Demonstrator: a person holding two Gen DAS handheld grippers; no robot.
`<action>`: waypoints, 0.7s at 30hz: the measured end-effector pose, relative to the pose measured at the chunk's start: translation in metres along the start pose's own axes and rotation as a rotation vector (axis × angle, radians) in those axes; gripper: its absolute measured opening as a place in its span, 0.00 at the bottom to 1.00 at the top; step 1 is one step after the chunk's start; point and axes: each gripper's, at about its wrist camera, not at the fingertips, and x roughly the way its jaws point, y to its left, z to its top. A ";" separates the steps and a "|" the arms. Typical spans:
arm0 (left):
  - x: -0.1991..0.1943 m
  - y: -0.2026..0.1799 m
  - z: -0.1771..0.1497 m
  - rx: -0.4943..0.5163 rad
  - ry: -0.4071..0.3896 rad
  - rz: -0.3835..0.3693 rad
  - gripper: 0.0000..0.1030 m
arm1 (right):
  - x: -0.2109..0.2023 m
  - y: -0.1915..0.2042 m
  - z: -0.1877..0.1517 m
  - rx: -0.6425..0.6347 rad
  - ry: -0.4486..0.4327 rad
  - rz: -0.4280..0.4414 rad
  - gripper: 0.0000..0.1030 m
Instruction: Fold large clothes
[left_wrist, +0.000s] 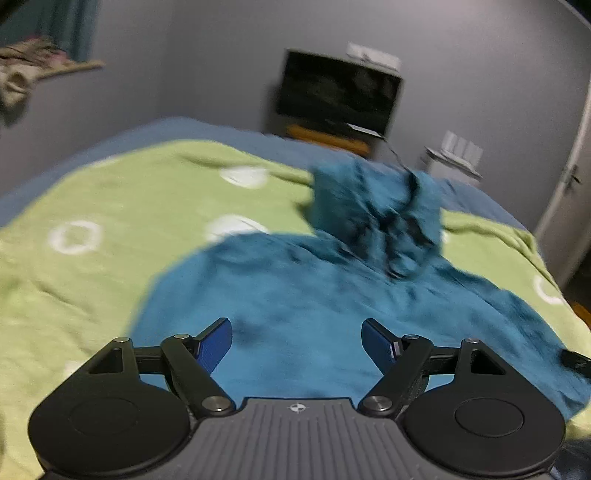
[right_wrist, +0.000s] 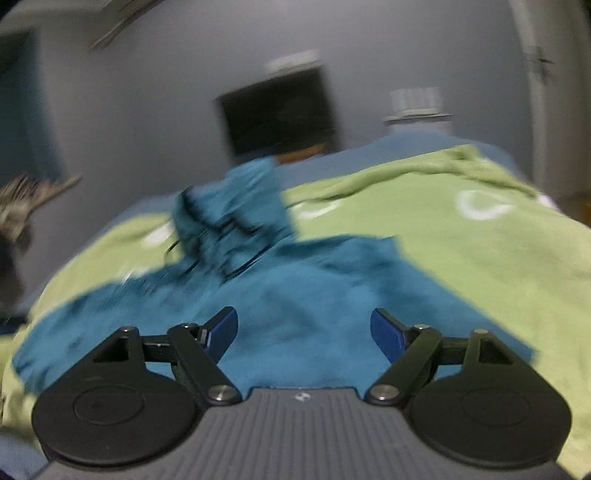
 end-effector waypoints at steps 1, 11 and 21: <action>0.010 -0.009 -0.002 0.028 0.022 -0.015 0.77 | 0.007 0.008 -0.002 -0.036 0.028 0.025 0.77; 0.091 -0.043 -0.046 0.276 0.227 0.043 0.80 | 0.063 0.034 -0.025 -0.133 0.309 0.031 0.85; 0.120 -0.045 -0.024 0.207 0.217 0.009 0.83 | 0.090 0.011 -0.020 0.019 0.271 0.005 0.85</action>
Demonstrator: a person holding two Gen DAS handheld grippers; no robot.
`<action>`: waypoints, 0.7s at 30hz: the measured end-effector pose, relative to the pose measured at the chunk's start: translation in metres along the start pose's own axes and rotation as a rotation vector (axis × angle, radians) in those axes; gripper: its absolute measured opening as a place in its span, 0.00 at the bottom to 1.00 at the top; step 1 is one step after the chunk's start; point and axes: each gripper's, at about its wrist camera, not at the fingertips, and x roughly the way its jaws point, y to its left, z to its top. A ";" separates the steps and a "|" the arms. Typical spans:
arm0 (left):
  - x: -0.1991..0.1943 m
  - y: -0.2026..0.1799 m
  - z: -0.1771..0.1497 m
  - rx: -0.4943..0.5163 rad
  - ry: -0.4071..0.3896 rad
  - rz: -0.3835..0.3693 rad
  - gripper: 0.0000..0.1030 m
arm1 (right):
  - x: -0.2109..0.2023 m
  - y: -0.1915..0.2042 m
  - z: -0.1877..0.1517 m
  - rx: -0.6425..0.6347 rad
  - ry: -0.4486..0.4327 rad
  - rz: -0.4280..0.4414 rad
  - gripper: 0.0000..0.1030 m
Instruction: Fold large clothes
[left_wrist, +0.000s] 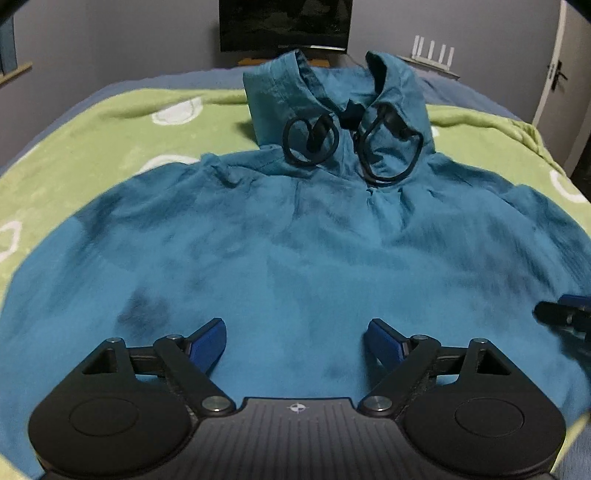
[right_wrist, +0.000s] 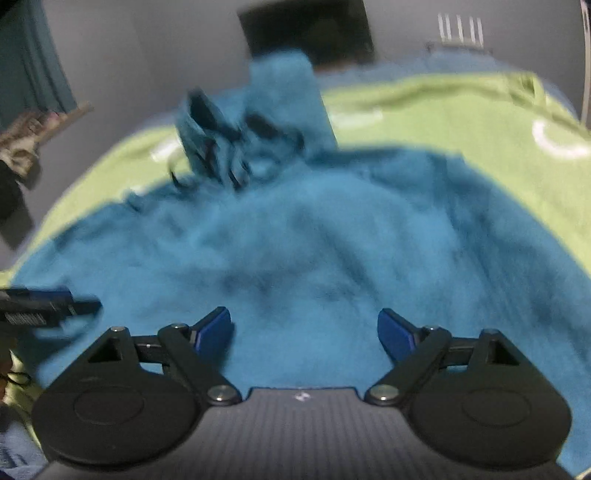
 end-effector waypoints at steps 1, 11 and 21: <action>0.007 -0.002 0.002 0.005 0.005 0.007 0.83 | 0.001 -0.001 0.001 0.009 -0.024 0.003 0.85; 0.008 0.005 -0.011 0.003 -0.098 0.012 0.83 | -0.003 0.007 0.070 0.072 -0.210 0.090 0.85; 0.026 0.017 -0.018 -0.059 -0.099 0.027 0.83 | 0.087 0.043 0.229 0.045 -0.319 0.070 0.85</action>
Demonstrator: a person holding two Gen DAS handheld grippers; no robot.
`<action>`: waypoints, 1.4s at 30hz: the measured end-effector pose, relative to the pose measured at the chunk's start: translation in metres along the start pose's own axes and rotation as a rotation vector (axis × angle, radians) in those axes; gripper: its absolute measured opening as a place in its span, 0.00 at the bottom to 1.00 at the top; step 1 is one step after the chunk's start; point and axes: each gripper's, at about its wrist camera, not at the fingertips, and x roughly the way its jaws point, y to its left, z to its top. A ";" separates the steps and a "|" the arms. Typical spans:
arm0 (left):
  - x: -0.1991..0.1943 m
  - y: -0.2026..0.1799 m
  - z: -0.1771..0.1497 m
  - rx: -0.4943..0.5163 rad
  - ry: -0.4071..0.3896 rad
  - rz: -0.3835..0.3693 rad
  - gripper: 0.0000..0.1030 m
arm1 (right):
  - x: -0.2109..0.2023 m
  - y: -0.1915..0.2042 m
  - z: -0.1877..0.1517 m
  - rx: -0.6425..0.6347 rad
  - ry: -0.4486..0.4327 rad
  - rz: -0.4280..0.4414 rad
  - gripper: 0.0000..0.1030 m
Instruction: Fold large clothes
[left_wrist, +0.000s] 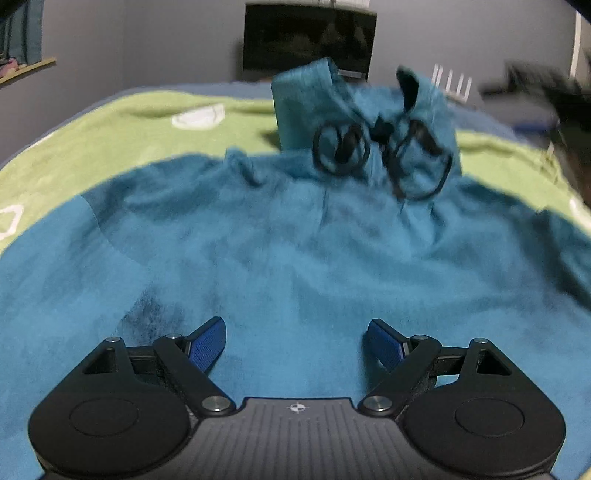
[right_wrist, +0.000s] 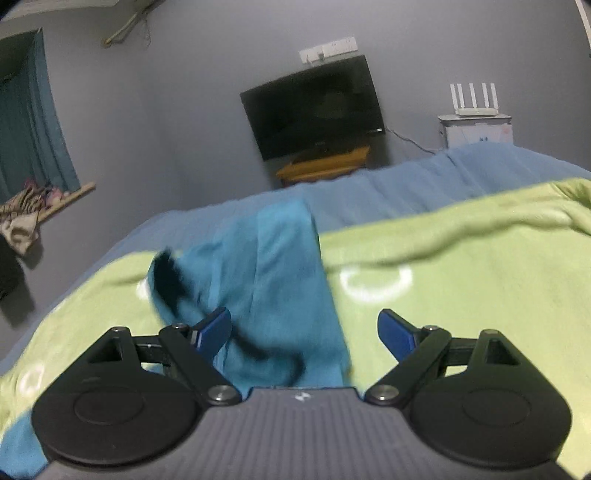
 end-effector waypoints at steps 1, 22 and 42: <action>0.002 -0.001 0.000 0.007 0.003 0.002 0.83 | 0.014 0.001 0.008 0.024 -0.007 0.002 0.85; 0.018 -0.002 -0.008 0.032 0.044 -0.010 0.91 | 0.079 0.052 0.032 -0.041 -0.076 0.136 0.01; -0.054 0.047 -0.008 -0.279 -0.143 0.072 0.84 | -0.142 0.097 -0.159 -0.333 0.084 0.063 0.00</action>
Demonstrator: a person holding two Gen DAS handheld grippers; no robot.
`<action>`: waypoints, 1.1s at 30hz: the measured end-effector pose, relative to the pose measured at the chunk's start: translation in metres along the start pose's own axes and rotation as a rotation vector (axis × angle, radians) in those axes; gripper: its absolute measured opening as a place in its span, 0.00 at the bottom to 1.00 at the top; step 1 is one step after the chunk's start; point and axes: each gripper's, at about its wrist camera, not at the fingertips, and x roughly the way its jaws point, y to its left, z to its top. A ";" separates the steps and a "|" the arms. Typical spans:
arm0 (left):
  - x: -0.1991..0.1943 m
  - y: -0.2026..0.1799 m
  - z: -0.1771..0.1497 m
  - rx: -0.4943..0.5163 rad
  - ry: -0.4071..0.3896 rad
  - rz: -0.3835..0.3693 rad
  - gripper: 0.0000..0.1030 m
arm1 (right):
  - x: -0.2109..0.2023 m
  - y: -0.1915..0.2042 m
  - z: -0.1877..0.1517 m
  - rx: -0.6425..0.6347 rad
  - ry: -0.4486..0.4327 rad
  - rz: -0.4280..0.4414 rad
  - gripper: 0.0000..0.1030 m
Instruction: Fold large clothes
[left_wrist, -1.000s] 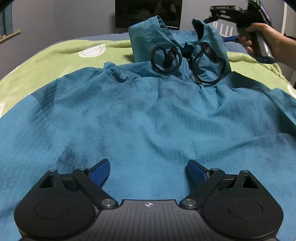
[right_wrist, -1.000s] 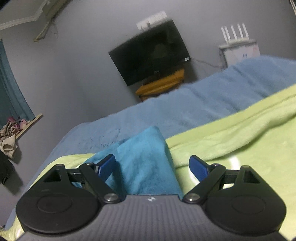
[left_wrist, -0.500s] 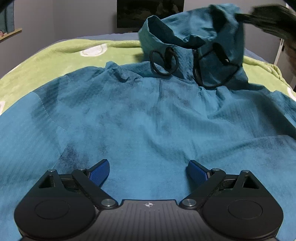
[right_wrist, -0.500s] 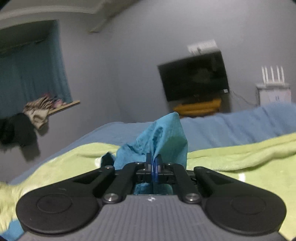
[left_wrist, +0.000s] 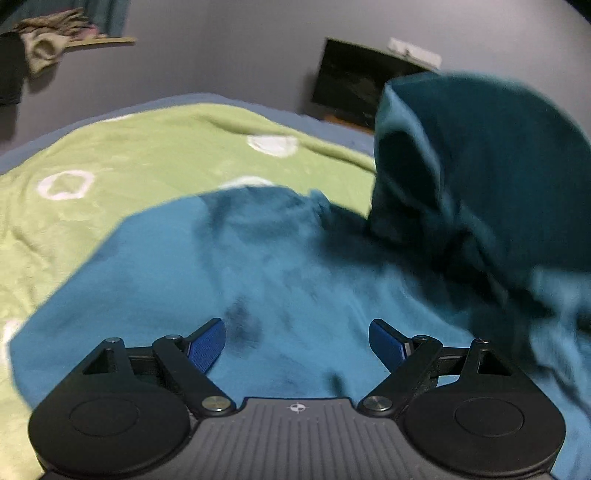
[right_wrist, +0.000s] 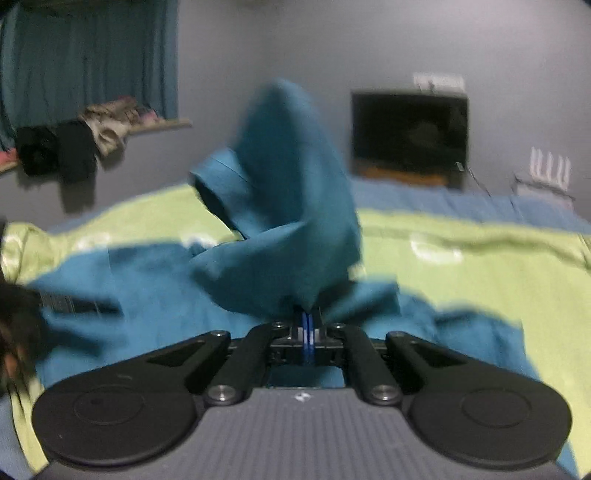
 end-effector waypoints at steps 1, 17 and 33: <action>-0.004 0.002 0.001 -0.015 -0.014 0.005 0.84 | -0.004 -0.005 -0.009 0.039 0.048 -0.013 0.00; -0.029 0.011 0.005 -0.061 -0.078 0.008 0.86 | -0.014 0.062 0.020 -0.053 0.114 -0.100 0.61; -0.034 0.003 0.016 -0.017 -0.125 -0.055 0.86 | -0.048 -0.007 0.005 0.035 0.128 -0.313 0.01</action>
